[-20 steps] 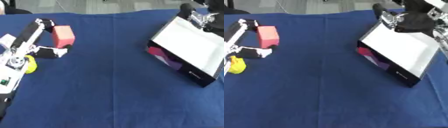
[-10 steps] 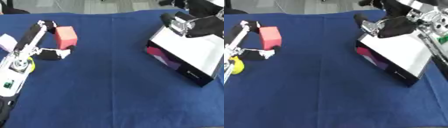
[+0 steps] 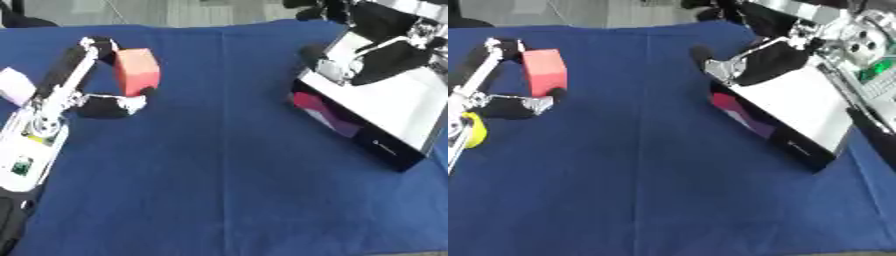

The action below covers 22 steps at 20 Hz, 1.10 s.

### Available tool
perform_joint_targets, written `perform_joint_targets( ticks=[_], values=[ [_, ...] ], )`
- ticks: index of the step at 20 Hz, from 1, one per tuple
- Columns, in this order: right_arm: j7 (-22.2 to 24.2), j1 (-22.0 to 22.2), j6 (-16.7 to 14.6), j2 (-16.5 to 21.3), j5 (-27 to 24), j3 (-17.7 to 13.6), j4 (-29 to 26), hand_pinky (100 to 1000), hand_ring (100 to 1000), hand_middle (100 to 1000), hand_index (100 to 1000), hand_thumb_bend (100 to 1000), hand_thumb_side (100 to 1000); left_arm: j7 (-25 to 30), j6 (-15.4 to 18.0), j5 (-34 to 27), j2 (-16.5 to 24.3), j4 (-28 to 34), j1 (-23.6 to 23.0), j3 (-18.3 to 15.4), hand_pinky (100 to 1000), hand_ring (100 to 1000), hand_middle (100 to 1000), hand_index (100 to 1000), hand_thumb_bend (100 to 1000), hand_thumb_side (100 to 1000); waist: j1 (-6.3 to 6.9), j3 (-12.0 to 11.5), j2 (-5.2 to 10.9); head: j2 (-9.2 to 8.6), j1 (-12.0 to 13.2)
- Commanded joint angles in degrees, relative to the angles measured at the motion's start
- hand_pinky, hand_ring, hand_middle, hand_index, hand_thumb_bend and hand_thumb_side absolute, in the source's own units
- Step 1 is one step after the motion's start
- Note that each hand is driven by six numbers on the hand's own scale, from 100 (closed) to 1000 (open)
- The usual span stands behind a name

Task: Pick up the objects with one hand, pass them to the other hand, and then place them into the box on the other side of the table.

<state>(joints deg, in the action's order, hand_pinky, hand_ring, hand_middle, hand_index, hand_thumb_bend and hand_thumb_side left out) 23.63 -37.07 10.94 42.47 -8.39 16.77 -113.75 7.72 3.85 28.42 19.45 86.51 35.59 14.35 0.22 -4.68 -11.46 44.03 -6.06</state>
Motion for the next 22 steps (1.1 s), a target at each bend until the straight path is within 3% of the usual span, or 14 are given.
perform_joint_targets(
  ticks=[1, 15, 21, 22],
  values=[
    [0.54, -1.39, 1.80, 0.32, -0.69, 0.23, -0.82, 961, 1000, 1000, 1000, 100, 100, 0.32, 0.07, -0.47, -0.24, 1.10, 1.30, -0.03, 686, 571, 490, 530, 100, 318, -0.51, -0.05, 2.03, 0.08, -0.28],
    [3.38, -4.25, 5.94, -1.83, -2.38, 2.61, -0.37, 957, 1000, 1000, 1000, 100, 100, 0.66, 0.14, -1.29, -3.98, 0.01, 2.18, 0.59, 683, 567, 483, 528, 100, 370, -0.30, -0.62, 1.57, 0.08, -1.25],
    [3.76, -4.89, 6.31, -2.09, -1.94, 3.05, -0.41, 957, 1000, 1000, 1000, 100, 100, 0.69, 0.39, -1.44, -4.69, -0.02, 2.56, 0.91, 681, 564, 480, 524, 100, 356, -0.19, -0.96, 1.42, 0.08, -1.41],
    [4.13, -5.45, 6.33, -2.25, -1.38, 3.43, -0.24, 957, 1000, 1000, 1000, 100, 100, 0.83, 0.48, -1.54, -5.41, -0.01, 2.86, 1.16, 681, 564, 480, 524, 100, 386, -0.11, -1.22, 1.30, 0.08, -1.56]
  ],
)
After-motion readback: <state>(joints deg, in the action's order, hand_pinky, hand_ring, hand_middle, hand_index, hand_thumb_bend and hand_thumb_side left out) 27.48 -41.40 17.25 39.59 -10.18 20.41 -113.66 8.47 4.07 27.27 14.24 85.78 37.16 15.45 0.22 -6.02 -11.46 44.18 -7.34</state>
